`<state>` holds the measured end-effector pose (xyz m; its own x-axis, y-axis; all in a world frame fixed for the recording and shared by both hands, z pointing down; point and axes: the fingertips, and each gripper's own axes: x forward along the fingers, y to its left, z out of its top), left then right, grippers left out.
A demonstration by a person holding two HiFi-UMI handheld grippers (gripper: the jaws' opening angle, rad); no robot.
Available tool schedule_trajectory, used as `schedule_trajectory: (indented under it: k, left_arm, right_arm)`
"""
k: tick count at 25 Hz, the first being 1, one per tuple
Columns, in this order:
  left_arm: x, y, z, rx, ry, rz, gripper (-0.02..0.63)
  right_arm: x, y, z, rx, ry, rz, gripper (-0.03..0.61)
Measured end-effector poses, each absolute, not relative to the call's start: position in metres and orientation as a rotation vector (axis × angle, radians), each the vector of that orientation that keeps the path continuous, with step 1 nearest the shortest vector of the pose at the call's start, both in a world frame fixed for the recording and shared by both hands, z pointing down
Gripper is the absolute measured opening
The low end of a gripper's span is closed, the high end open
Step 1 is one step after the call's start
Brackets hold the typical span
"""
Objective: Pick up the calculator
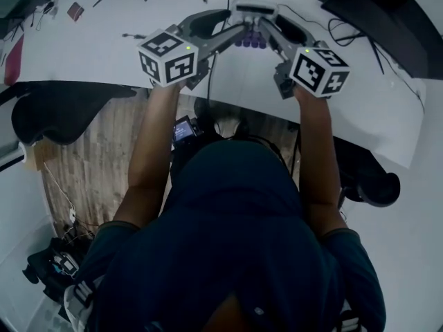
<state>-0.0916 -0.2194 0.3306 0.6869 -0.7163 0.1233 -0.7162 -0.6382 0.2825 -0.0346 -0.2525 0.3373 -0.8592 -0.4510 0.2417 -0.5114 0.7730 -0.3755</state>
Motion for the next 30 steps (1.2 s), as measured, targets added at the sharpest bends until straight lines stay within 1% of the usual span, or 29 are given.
schedule_trajectory:
  k: [9,15,30]
  left_arm:
    - [-0.1,-0.194,0.291,2.687,-1.166,-0.055,0.196]
    - [-0.104,-0.186,0.275,2.723,-1.175,-0.063,0.196]
    - [-0.109,-0.184,0.275,2.729,-1.176,-0.061,0.195]
  right_arm:
    - [-0.041,-0.231,0.277,0.765,-2.904,0.412,0.156]
    - [-0.046,-0.225,0.249,0.76,-2.94,0.327,0.149]
    - [-0.053,-0.222,0.244,0.761,-2.927,0.28,0.147]
